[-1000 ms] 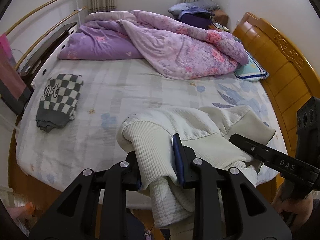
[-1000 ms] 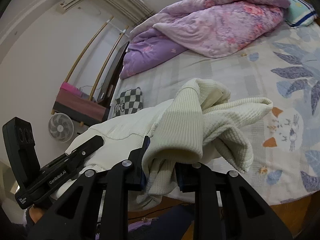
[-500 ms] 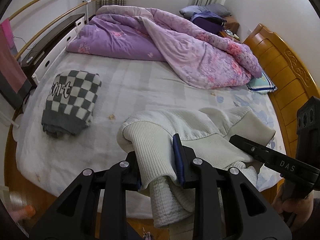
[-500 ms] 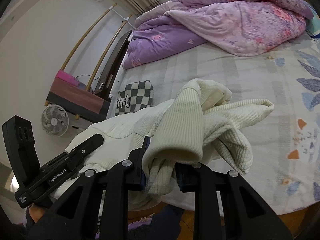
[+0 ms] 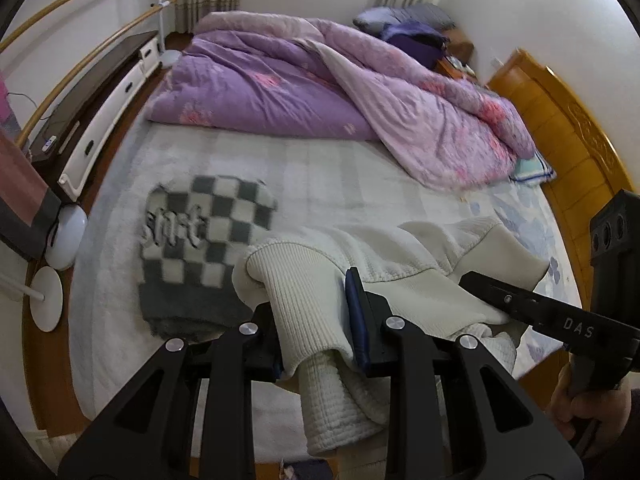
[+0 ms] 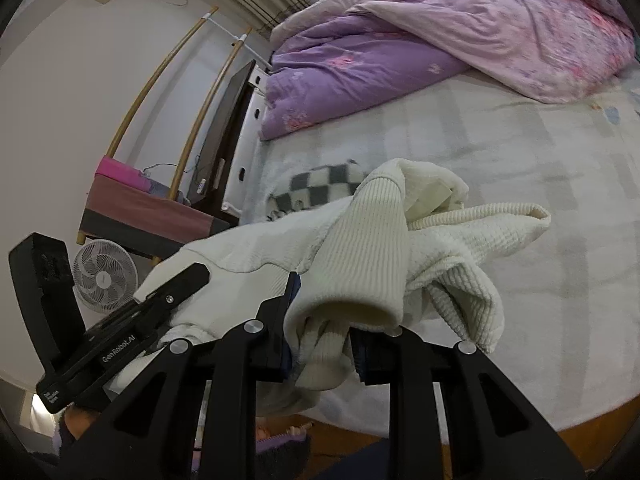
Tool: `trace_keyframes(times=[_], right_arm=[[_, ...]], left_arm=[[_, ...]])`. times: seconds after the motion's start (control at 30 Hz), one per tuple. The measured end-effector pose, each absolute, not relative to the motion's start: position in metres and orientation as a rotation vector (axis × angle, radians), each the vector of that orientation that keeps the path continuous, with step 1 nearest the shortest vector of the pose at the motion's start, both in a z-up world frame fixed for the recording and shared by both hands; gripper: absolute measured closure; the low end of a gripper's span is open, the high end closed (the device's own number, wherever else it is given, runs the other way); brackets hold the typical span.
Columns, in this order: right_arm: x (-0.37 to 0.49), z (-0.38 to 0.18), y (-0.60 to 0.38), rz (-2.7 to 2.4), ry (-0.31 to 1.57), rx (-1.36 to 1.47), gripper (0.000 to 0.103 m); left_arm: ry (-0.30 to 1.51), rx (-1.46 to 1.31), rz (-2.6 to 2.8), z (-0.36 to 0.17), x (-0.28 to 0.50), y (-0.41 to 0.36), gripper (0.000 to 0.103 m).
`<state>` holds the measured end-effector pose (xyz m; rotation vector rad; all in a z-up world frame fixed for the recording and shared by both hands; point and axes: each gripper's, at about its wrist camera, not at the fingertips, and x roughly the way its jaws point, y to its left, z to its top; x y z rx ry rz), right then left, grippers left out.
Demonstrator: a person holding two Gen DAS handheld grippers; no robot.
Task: Fold large clothes
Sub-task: 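Carry the held jacket bundle with both tools toward the bed edge by the dresser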
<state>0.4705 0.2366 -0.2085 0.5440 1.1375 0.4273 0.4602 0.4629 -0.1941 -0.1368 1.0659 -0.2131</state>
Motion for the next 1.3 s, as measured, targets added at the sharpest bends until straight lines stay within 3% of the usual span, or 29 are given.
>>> trace_keyframes(times=[0.3,0.47,0.77,1.23,1.3], right_arm=[[0.573,-0.188,0.341,0.518,0.932,0.529,0.082],[0.605,-0.240,0.385,0.539,0.959,0.549,0.082],[0.585,-0.426,0.437,0.475,1.368,0.467,0.085],[0.553,-0.481,0.450,0.426,1.502,0.365,0.085],[0.553,-0.487,0.450,0.413,1.535,0.356,0.080]], left_arm=[[0.830,-0.138,-0.155,-0.160,0.560,0.576,0.078],[0.744,-0.075,-0.145,-0.190,0.587,0.616,0.078],[1.083,-0.051,-0.030,-0.389,0.569,0.647,0.078],[1.205,-0.110,0.108,-0.458,0.528,0.653,0.078],[1.230,-0.111,0.117,-0.465,0.528,0.652,0.075]])
